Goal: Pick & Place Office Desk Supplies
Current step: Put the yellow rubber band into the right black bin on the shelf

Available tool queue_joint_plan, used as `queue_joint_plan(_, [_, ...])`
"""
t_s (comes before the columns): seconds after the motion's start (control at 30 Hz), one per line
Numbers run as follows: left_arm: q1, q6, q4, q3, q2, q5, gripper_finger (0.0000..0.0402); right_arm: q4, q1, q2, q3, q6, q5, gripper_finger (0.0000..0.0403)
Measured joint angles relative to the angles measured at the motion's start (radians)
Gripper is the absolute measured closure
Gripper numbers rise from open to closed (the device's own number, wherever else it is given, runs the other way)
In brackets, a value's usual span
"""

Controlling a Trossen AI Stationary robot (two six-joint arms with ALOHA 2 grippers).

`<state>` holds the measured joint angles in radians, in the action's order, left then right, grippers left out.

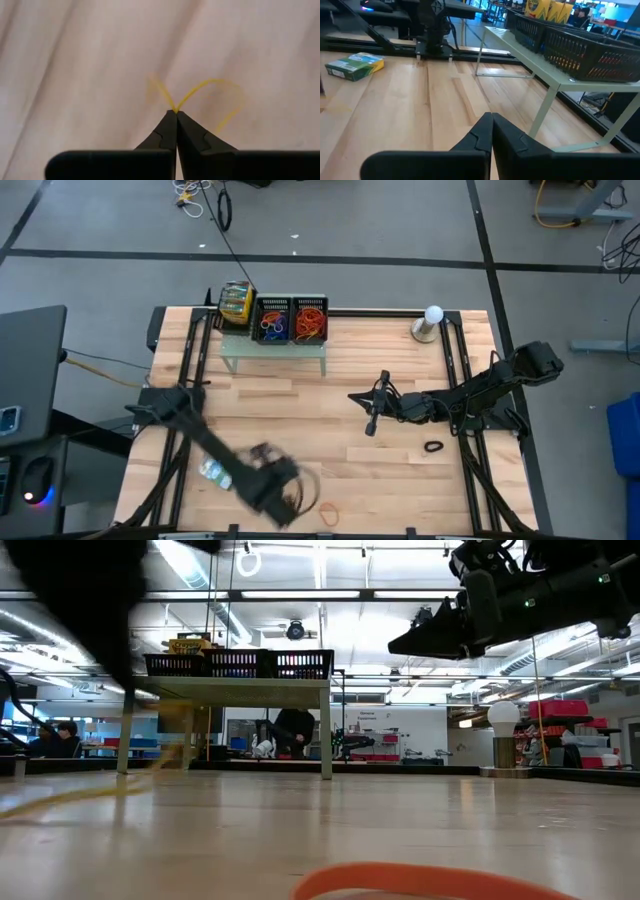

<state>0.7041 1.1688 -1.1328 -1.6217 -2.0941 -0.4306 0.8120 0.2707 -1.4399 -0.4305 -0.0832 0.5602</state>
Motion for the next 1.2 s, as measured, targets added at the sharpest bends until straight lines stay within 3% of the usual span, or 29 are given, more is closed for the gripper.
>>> queue_joint_plan(0.2, [-0.156, -0.299, 0.591, 0.417, 0.226, 0.016, 0.0399, -0.044, 0.018, 0.0, 0.0, 0.072, 0.0, 0.0392])
queue_joint_plan(0.4, [-0.219, -0.367, 0.808, 0.67, 0.327, 0.044, 0.04, -0.151, 0.057, -0.001, 0.0, 0.204, 0.007, 0.0392])
queue_joint_plan(0.67, [-0.263, -0.441, 0.827, 0.719, 0.315, 0.068, 0.0377, -0.188, 0.128, -0.001, 0.0, 0.282, 0.11, 0.0399])
queue_joint_plan(0.9, [-0.287, -0.514, 0.814, 0.681, 0.316, 0.179, 0.0305, -0.189, 0.176, -0.001, 0.0, 0.324, 0.133, 0.0397])
queue_joint_plan(1.2, [-0.308, -0.709, 0.748, 0.664, 0.305, 0.145, 0.0224, -0.195, 0.211, -0.001, 0.0, 0.313, 0.188, 0.0396])
